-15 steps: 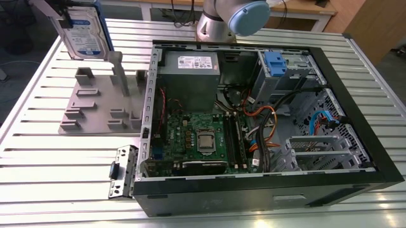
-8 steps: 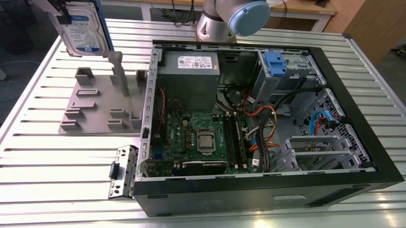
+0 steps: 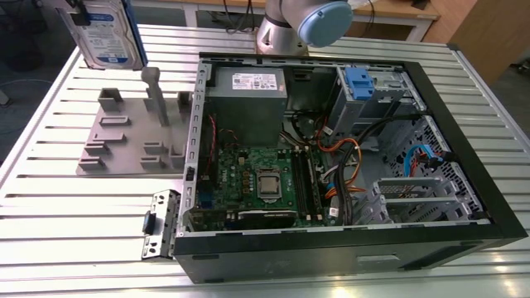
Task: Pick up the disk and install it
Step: 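Pick up the disk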
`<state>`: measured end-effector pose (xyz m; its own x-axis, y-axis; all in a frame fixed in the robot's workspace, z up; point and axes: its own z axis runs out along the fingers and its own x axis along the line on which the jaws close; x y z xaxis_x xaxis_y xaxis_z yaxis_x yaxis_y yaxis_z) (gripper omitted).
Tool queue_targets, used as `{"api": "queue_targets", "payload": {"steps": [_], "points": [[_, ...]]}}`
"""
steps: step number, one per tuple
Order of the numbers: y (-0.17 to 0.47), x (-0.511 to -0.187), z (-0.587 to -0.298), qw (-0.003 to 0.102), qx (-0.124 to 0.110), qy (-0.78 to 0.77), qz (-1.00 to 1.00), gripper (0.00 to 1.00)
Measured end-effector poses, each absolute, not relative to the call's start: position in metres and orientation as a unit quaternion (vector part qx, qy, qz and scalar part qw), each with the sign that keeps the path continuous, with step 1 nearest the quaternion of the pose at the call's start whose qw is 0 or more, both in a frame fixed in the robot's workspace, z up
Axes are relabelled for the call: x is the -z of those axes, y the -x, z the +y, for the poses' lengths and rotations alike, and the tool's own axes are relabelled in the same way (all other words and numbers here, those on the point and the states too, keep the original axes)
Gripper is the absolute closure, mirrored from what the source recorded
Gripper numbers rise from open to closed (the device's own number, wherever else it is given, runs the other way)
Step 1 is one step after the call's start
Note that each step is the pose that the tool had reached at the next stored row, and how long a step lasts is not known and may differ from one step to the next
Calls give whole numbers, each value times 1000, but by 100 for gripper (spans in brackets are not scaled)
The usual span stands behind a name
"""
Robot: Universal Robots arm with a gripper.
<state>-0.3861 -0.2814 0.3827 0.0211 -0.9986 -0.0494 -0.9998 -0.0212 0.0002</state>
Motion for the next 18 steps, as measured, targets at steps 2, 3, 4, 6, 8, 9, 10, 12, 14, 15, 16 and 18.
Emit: {"api": "queue_targets", "payload": {"steps": [2,3,4,6,8,9,10,12,14,15,16,18], "points": [[386,-385,-281,17,-18,714,699,64],[386,-387,-281,17,-18,714,699,64],[386,-388,-281,17,-18,714,699,64],[386,-391,-281,17,-18,714,699,64],[386,-393,-281,17,-18,714,699,64],[386,-395,-281,17,-18,714,699,64],[386,-396,-281,17,-18,714,699,64],[386,-399,-281,17,-18,714,699,64],[386,-402,-281,18,-18,714,699,64],[386,-403,-281,17,-18,714,699,64],[386,-405,-281,18,-18,714,699,64],[386,-408,-281,17,-18,714,699,64]]}}
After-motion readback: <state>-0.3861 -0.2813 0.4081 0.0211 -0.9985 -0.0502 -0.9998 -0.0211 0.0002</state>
